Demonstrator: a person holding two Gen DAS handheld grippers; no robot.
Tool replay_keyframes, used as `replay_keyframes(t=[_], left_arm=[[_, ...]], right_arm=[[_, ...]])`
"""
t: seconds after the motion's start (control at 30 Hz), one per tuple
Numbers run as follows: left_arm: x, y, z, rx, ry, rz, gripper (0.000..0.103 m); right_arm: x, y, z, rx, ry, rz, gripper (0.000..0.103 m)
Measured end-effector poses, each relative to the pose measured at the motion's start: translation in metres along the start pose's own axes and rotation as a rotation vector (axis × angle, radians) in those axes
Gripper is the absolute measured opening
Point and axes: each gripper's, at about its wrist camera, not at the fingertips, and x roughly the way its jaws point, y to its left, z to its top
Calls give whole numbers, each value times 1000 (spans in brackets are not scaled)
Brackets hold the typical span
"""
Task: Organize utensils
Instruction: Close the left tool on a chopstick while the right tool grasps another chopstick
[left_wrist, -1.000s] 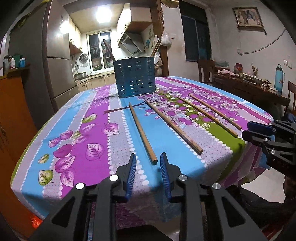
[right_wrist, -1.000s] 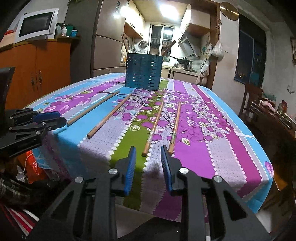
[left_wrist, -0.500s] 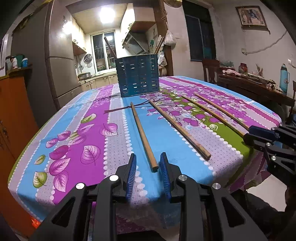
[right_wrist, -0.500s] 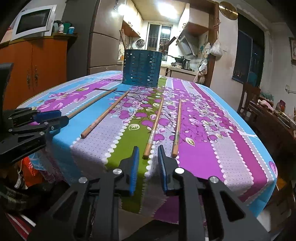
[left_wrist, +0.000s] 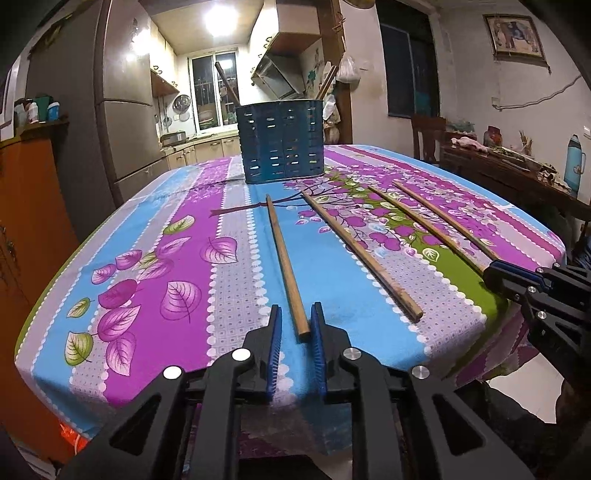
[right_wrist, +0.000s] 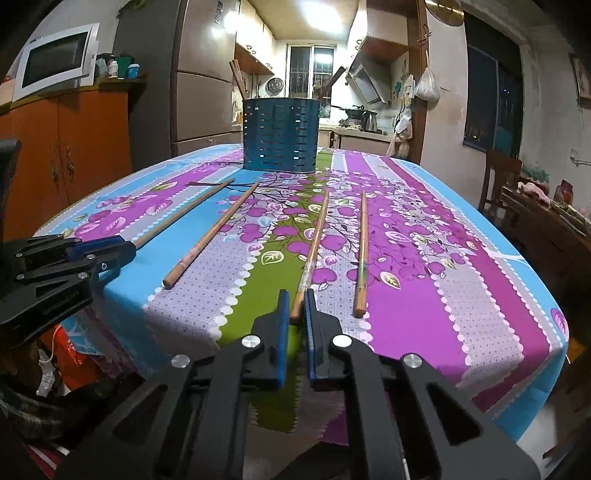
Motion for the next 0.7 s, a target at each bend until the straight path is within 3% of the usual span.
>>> replay_keyframes(t=[0.7], left_arm=[[0, 1, 1, -4, 14, 5, 12]], right_arm=[[0, 0, 1, 8, 4, 6, 6]])
